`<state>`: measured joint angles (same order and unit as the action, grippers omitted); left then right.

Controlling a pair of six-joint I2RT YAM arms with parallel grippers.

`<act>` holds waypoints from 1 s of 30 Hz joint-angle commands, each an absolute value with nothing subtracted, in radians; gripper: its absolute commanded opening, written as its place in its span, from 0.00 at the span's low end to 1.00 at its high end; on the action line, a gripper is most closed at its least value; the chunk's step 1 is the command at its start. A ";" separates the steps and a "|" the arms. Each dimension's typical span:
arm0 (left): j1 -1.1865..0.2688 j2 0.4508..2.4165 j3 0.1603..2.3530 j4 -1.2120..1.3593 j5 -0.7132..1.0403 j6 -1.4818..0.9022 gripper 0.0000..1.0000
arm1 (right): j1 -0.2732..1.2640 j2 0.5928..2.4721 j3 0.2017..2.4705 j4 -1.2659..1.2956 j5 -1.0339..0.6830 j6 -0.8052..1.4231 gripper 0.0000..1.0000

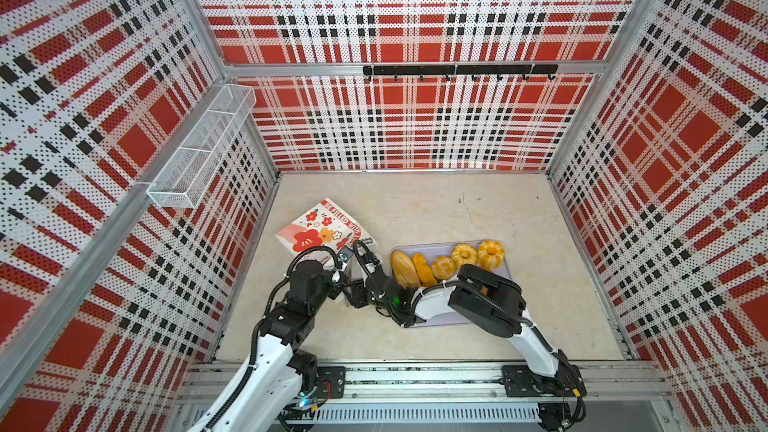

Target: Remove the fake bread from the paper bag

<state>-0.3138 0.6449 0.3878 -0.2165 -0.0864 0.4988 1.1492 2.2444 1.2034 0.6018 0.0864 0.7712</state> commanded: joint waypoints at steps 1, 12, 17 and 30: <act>-0.310 0.632 0.385 -0.207 -0.093 0.495 0.00 | 1.139 2.200 1.178 0.589 0.074 0.763 0.34; -0.310 0.681 0.422 -0.175 -0.171 0.462 0.00 | 1.079 2.037 1.103 0.546 -0.085 0.797 0.00; -0.276 0.783 0.471 -0.113 -0.234 0.436 0.00 | 1.072 1.932 1.080 0.368 -0.224 0.808 0.00; -0.185 0.968 0.555 0.034 -0.241 0.477 0.00 | 1.029 1.342 0.846 -0.131 -0.302 0.730 0.00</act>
<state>-0.1974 0.9596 0.5320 -0.0319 -0.2401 0.4595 1.0588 1.4704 0.8093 0.0132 -0.2966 0.8055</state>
